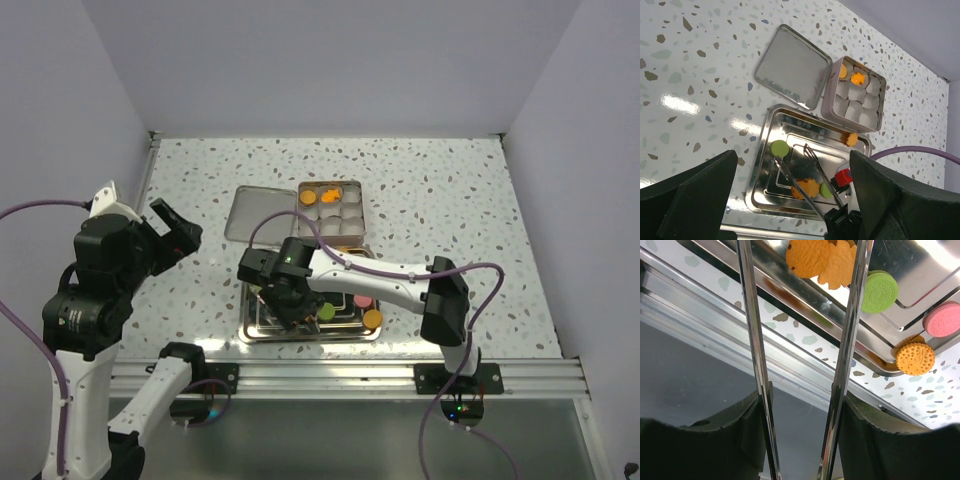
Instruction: Pack the cookies
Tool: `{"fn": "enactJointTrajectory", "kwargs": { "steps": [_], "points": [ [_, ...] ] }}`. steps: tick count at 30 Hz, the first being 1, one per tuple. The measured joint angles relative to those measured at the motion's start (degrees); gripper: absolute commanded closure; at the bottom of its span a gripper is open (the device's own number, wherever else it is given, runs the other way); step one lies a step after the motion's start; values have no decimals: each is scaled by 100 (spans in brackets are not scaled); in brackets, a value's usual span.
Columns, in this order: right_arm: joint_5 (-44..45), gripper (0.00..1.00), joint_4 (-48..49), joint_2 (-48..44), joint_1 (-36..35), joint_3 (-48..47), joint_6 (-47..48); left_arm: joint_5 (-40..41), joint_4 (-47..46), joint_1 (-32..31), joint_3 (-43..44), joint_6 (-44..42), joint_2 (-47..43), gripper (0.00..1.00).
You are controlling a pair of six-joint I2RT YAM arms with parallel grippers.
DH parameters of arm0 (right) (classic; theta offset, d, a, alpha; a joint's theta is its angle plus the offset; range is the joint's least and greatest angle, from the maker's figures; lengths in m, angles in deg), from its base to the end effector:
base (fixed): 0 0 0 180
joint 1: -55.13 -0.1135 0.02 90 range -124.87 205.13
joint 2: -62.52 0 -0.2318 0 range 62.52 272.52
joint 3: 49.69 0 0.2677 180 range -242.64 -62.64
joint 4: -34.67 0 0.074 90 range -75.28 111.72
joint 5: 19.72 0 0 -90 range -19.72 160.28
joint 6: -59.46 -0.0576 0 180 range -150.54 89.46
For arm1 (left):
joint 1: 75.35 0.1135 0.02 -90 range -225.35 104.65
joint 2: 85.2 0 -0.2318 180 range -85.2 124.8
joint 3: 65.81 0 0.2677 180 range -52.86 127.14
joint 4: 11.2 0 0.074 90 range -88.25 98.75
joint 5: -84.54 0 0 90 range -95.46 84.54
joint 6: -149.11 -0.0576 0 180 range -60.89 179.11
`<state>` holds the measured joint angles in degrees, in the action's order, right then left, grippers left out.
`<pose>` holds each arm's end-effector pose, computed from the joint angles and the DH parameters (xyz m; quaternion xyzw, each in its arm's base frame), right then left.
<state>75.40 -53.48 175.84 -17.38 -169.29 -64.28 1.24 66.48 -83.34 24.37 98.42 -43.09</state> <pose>0.1240 0.3766 0.2256 -0.3278 0.9410 0.0299 0.0781 0.1406 -0.0129 0.4033 -0.2612 0.8229 -0.1551 0.4802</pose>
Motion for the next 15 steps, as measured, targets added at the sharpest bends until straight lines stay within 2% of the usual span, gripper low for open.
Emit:
{"fn": "enactJointTrajectory", "kwargs": {
  "steps": [15],
  "points": [
    [-20,47,70,372,-98,103,42,181,229,0,354,-214,-2,0]
  ]
}}
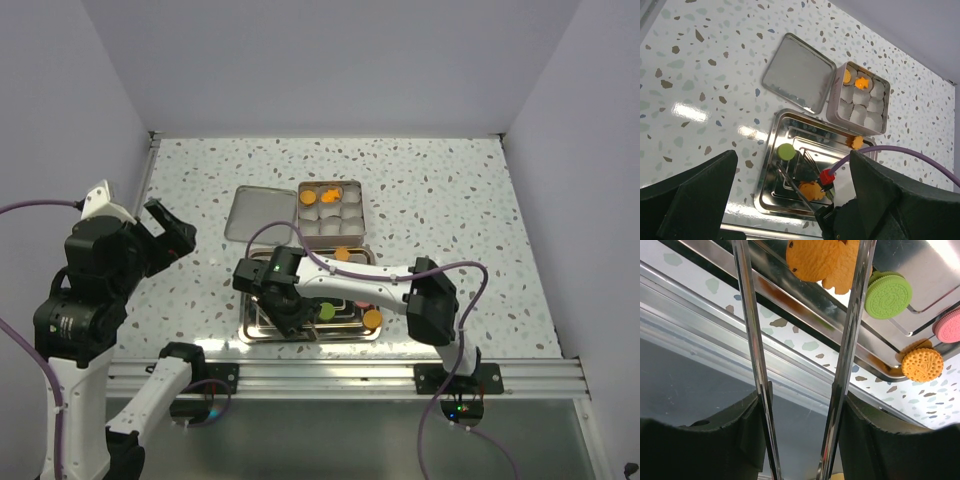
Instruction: Pack the cookies
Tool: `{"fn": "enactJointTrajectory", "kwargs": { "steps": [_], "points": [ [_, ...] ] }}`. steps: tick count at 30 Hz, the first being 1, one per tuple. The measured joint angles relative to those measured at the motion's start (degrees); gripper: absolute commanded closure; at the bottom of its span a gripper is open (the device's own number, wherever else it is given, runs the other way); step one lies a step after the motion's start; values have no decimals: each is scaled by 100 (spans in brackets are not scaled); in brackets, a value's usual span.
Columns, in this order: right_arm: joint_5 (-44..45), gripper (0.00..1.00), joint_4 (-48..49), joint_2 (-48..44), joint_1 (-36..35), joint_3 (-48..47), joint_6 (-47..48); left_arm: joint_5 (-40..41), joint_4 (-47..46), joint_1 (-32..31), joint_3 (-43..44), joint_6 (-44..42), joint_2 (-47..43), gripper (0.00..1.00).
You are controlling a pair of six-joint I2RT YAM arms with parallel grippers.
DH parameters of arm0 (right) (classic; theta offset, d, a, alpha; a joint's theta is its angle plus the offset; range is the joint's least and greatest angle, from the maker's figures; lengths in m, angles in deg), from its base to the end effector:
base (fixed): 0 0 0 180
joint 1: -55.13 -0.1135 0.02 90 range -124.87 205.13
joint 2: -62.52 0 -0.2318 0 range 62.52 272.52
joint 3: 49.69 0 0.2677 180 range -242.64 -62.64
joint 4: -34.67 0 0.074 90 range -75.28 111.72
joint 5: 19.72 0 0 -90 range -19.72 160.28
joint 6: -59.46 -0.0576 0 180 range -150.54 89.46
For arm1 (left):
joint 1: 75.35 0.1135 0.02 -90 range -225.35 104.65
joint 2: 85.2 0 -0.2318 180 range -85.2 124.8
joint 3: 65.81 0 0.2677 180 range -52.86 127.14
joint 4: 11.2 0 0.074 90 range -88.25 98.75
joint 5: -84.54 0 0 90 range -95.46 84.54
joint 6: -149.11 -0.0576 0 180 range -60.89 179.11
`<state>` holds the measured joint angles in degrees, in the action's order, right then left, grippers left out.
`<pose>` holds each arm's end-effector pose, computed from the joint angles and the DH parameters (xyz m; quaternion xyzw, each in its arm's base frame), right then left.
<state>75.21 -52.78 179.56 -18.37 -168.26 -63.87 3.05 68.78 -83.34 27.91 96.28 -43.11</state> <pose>0.1190 0.3844 0.1961 -0.3414 0.9382 0.0029 0.0557 0.1293 -0.0095 0.4166 -0.2525 0.8192 -0.1374 0.4963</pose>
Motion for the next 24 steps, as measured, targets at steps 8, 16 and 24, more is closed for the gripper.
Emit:
{"fn": "enactJointTrajectory", "kwargs": {
  "steps": [8,16,24],
  "points": [
    [0,47,13,243,0,-37,46,26,39,0,39,-42,87,0],
    [-2,53,28,376,0,-87,107,46,39,0,42,-81,107,0],
    [-24,62,46,378,0,-92,129,70,39,0,42,-83,111,0]
  ]
}}
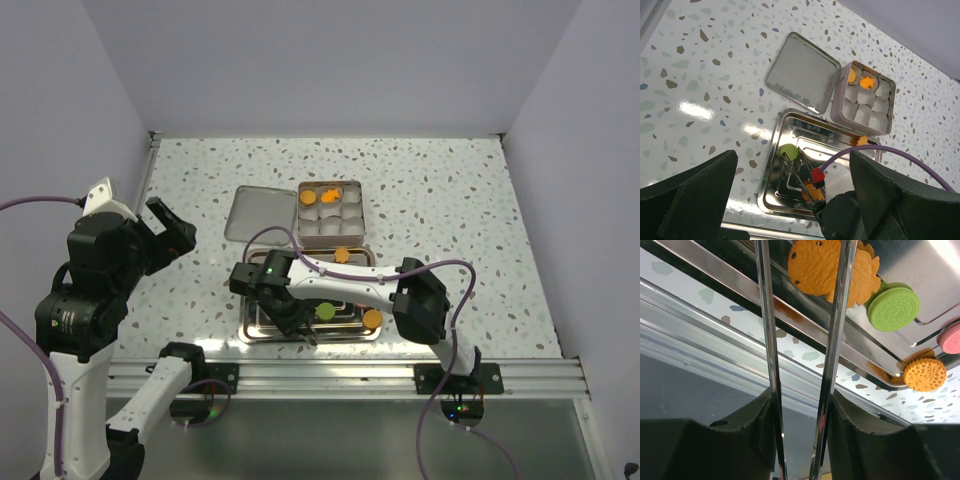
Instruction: Pack the cookies
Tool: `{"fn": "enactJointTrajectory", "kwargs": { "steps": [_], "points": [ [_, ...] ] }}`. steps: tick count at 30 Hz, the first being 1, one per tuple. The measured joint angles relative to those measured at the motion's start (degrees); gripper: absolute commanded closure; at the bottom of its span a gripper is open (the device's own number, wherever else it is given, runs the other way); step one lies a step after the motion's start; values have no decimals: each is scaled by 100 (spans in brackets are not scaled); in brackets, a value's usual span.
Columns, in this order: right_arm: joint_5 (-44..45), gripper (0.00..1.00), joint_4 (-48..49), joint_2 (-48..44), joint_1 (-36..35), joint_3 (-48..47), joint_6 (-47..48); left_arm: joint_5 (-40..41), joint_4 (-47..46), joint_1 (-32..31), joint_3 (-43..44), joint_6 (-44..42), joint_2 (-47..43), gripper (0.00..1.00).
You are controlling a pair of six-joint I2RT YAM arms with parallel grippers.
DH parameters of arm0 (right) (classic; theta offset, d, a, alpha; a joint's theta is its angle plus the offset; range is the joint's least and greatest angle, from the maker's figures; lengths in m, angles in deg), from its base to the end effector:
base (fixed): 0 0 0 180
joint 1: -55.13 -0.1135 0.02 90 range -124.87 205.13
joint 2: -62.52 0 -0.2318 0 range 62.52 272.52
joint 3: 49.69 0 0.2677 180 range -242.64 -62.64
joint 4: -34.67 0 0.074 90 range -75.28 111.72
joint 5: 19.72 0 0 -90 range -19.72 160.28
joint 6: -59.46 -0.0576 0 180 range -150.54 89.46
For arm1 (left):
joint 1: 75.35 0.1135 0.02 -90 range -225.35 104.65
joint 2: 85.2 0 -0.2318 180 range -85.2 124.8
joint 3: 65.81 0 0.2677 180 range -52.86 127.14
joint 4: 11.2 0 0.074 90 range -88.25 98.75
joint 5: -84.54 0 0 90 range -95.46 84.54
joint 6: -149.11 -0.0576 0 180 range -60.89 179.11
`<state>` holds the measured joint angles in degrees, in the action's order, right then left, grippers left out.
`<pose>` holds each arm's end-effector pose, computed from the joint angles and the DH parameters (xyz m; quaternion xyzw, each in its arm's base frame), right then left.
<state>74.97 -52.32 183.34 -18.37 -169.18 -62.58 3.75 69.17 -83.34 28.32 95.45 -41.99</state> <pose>0.1210 0.3920 0.1750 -0.3531 0.9346 -0.0131 0.0414 0.1337 -0.0095 0.4157 -0.2500 0.8247 -0.1254 0.4915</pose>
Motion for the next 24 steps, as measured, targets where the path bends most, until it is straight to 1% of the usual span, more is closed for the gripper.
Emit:
{"fn": "enactJointTrajectory", "kwargs": {
  "steps": [7,11,18,24],
  "points": [
    [22,65,-11,0,44,-2,13,2,-4,0,-2,-2,31,0],
    [52,66,-74,0,238,-109,22,4,-4,0,-2,-24,90,0],
    [273,66,-195,-76,1034,-713,149,9,-11,0,52,-133,243,0],
    [492,66,-227,-496,1827,-1193,358,7,-26,0,146,-173,330,0]
  ]
}}
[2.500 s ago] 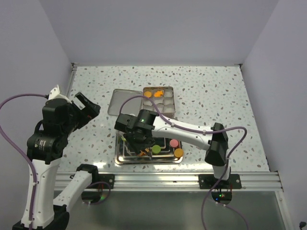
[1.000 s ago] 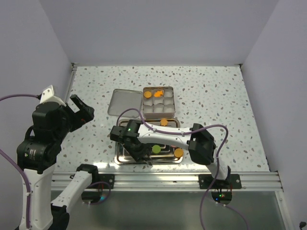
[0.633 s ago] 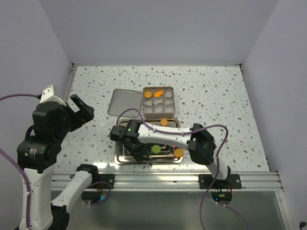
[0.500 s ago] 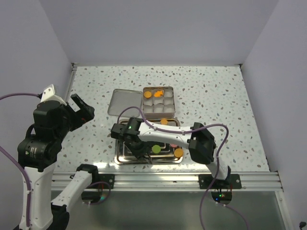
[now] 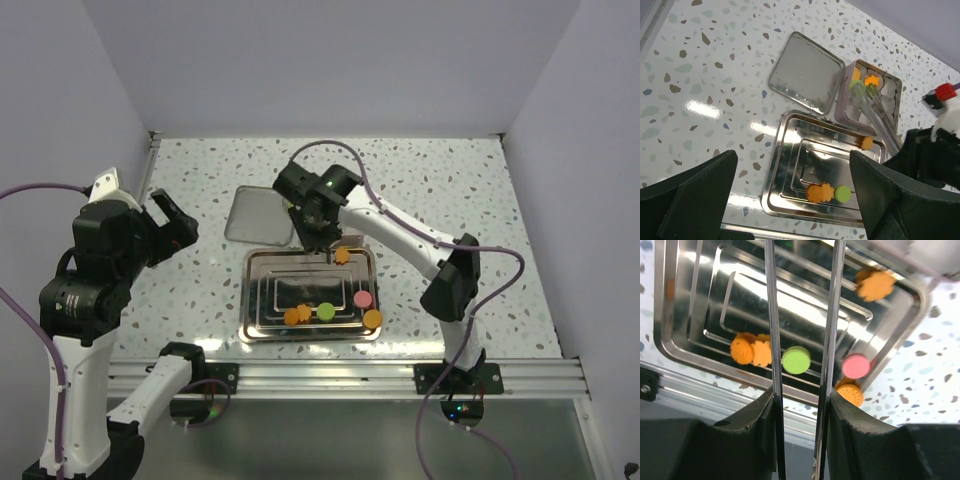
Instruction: Pack the cookies
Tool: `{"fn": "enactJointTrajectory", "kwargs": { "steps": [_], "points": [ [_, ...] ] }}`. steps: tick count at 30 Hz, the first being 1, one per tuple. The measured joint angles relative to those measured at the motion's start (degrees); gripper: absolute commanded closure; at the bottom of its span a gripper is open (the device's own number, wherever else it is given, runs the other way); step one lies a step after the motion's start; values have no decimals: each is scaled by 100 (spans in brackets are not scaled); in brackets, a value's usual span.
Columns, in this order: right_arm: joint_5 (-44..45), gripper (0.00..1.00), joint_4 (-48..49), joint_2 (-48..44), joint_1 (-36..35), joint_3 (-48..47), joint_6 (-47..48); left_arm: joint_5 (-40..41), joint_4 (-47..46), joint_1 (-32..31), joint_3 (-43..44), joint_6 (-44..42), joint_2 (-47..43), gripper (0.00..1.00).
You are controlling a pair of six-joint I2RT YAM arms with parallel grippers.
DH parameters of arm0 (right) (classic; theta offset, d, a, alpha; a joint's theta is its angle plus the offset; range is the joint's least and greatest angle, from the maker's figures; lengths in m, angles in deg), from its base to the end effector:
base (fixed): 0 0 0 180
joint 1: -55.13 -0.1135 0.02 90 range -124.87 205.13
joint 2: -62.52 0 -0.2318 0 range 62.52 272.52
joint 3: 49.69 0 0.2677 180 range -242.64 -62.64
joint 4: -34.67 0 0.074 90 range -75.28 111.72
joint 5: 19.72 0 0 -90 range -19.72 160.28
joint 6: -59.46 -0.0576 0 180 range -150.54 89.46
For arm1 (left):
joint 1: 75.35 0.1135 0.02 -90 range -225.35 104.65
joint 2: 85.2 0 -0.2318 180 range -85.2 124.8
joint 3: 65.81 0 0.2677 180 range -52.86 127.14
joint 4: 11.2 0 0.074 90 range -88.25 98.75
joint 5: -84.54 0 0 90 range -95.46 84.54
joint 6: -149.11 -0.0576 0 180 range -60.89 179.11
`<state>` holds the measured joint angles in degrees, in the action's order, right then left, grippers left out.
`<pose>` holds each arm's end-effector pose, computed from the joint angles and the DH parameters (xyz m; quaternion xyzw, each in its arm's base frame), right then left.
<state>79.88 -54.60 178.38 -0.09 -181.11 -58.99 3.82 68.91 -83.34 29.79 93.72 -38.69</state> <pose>0.2450 0.3359 0.2684 -0.2168 0.9624 0.0324 0.1604 0.1478 -0.0114 0.4166 -0.2385 0.8351 -0.1126 0.4827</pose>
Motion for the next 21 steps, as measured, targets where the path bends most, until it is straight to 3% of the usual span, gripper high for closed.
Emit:
{"fn": "enactJointTrajectory", "kwargs": {
  "steps": [13,21],
  "points": [
    [-52,66,-55,-369,1930,-129,647,-111,-118,0,48,-35,240,0],
    [-459,66,-63,-195,2361,-136,850,-227,-286,0,48,-31,387,0]
  ]
}}
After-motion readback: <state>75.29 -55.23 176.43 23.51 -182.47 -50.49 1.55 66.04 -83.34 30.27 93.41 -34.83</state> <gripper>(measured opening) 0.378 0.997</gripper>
